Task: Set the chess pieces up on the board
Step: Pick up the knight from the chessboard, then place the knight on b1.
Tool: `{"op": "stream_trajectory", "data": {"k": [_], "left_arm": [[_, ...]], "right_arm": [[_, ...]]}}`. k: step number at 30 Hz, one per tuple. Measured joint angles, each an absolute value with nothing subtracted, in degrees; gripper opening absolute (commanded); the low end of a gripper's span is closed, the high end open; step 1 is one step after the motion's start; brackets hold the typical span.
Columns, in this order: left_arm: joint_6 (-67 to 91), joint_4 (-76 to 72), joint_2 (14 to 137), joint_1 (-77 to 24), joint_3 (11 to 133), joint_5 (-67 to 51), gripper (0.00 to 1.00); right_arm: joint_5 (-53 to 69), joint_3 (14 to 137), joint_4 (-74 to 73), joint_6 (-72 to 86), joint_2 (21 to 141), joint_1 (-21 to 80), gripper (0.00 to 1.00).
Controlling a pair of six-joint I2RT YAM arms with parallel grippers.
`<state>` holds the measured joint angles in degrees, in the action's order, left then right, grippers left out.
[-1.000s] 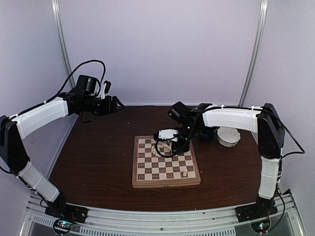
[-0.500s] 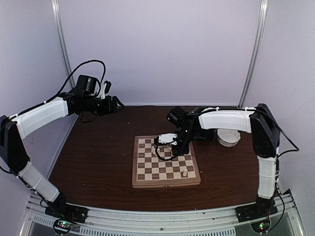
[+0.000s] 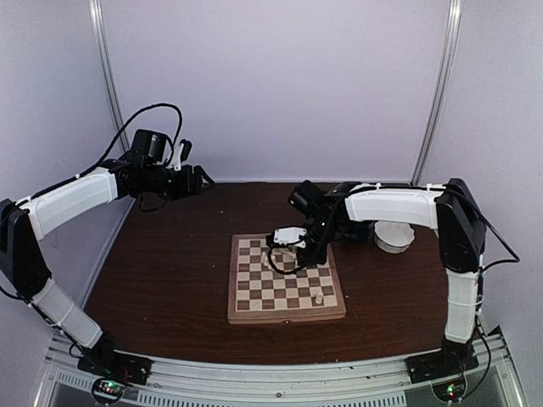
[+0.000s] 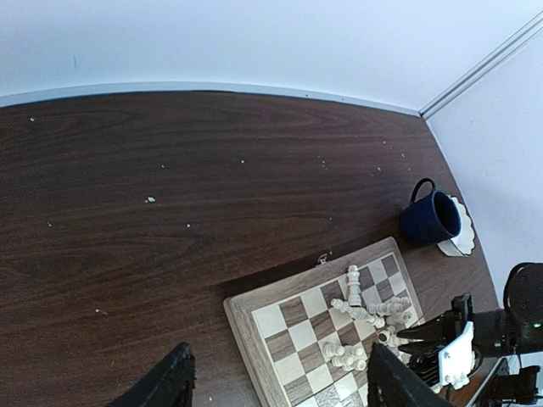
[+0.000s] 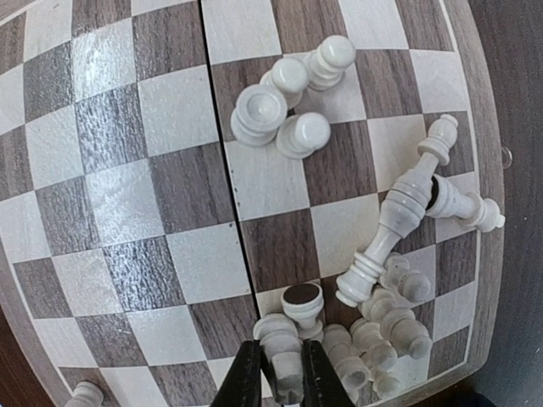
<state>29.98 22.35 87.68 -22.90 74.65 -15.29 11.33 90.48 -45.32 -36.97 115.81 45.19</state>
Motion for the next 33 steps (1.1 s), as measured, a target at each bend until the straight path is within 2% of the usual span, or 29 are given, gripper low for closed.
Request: {"op": "stream_trajectory", "data": {"k": [9, 17, 27, 33], "left_arm": [[30.02, 22.35, 87.68, -22.90, 74.65, -15.66, 0.70], [30.00, 22.35, 87.68, -22.90, 74.65, -15.62, 0.70], [30.00, 22.35, 87.70, -22.90, 74.65, -15.46, 0.70], [30.00, 22.35, 87.70, -22.90, 74.65, -15.46, 0.70]], "right_arm": [[11.77, 89.58, -47.33, -35.11, 108.60, 45.50, 0.05], [11.94, 89.56, -48.14, -34.57, 108.14, 50.19, 0.05], [11.94, 95.48, -49.06, -35.24, 115.33, 64.12, 0.05], [11.55, 99.70, -49.60, -34.68, 120.31, 66.11, 0.05]]}}
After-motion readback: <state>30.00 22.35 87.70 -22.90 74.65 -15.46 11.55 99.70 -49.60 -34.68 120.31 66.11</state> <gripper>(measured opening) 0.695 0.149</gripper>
